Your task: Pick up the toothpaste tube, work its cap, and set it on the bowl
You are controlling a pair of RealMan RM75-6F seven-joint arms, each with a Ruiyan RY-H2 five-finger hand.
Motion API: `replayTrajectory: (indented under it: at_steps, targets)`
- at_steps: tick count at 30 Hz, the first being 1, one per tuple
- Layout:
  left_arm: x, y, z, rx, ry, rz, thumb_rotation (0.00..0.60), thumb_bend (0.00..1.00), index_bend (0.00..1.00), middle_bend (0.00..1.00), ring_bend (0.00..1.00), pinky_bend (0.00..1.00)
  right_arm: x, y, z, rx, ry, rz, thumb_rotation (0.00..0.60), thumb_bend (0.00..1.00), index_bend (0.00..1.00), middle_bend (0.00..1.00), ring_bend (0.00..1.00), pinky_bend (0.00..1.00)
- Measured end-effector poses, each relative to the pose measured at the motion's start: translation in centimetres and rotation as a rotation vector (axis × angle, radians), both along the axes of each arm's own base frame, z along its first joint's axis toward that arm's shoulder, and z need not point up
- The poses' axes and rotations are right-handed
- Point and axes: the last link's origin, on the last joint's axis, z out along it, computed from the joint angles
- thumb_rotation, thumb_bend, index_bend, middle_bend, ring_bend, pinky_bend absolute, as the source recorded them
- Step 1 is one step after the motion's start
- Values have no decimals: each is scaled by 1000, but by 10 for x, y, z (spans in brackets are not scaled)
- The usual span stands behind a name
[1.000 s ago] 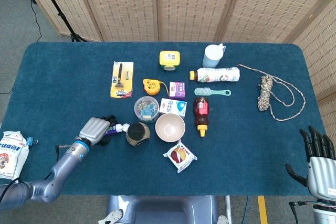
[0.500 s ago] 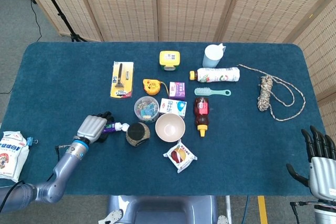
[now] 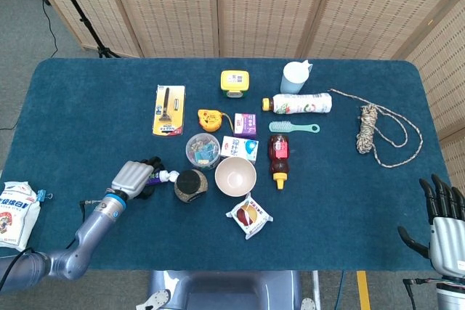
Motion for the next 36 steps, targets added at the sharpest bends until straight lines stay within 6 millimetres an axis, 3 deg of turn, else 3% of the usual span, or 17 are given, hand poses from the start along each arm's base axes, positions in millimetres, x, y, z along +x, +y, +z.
replayTrajectory:
  at_steps: [9, 21, 27, 36]
  targets:
    - [-3, 3, -5, 4, 14, 7, 600, 536, 267, 173, 254, 344, -4, 4, 1, -9, -6, -22, 600, 219, 0, 0, 0, 0]
    - [-7, 1, -1, 1, -4, 12, 600, 794, 325, 226, 317, 369, -4, 5, 3, -16, -12, -27, 600, 219, 0, 0, 0, 0]
    - [-7, 0, 2, -8, -21, 5, 600, 984, 356, 257, 346, 399, -2, 5, 3, -22, -13, -21, 600, 219, 0, 0, 0, 0]
    - [-6, 1, 22, 2, -22, -44, 600, 1000, 414, 305, 402, 481, 5, -1, 0, -4, -25, 19, 600, 218, 0, 0, 0, 0]
